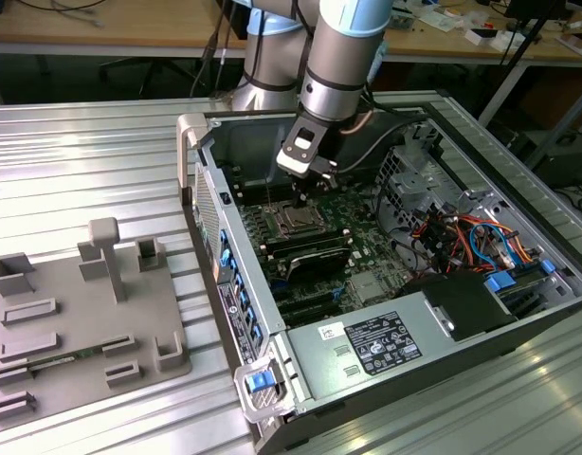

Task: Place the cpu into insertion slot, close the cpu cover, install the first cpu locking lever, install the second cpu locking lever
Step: 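Install the first cpu locking lever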

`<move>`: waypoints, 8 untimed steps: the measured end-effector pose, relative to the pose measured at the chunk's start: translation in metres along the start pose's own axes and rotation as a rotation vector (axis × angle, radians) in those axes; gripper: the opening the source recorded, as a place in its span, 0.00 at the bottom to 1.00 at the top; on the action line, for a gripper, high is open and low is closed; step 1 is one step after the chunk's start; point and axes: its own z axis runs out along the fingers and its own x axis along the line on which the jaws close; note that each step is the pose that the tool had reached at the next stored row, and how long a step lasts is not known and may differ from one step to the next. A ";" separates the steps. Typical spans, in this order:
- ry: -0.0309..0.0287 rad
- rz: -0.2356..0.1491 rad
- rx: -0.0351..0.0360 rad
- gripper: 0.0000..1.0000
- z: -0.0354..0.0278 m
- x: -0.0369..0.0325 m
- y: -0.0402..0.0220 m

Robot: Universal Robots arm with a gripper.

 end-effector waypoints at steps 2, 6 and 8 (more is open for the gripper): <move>0.0000 0.000 -0.0002 0.11 0.0000 0.0015 -0.0074; 0.0001 0.000 -0.0002 0.11 0.0001 0.0041 -0.0201; 0.0000 -0.005 -0.0006 0.11 0.0002 0.0045 -0.0214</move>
